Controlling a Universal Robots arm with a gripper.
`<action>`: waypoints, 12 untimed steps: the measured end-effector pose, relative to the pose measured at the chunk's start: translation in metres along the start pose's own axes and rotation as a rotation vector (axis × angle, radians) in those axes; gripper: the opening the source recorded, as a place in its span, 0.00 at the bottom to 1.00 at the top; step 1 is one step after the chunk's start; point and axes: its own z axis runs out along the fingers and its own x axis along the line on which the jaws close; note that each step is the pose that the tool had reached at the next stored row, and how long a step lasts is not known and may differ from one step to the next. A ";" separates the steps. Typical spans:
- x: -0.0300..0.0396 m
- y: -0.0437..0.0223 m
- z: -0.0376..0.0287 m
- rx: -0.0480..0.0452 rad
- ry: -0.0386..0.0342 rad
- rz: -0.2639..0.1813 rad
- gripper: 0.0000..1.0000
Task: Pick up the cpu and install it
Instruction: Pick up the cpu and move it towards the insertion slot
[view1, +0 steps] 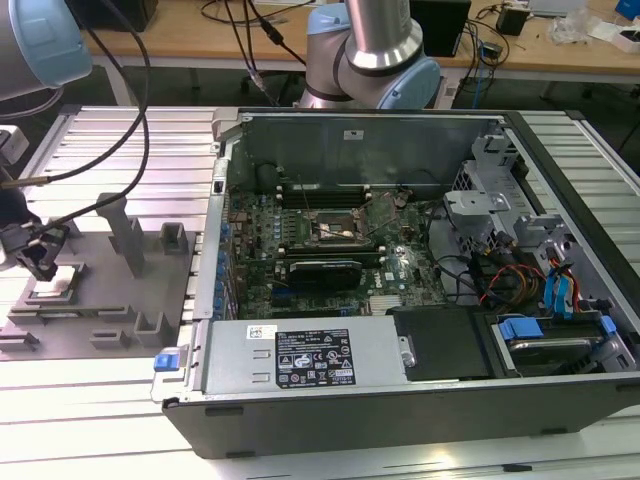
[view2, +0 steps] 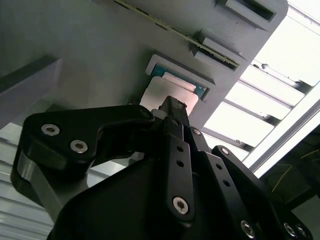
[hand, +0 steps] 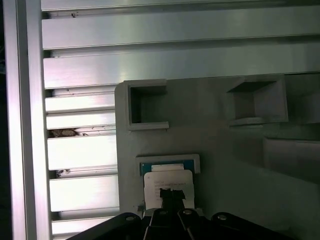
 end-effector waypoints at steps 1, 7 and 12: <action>0.0000 0.0000 0.0001 0.0000 0.0000 0.000 0.17; 0.0000 0.0000 0.0005 0.0000 0.0000 0.000 0.48; 0.0000 0.0000 0.0020 -0.0004 -0.0006 0.000 0.60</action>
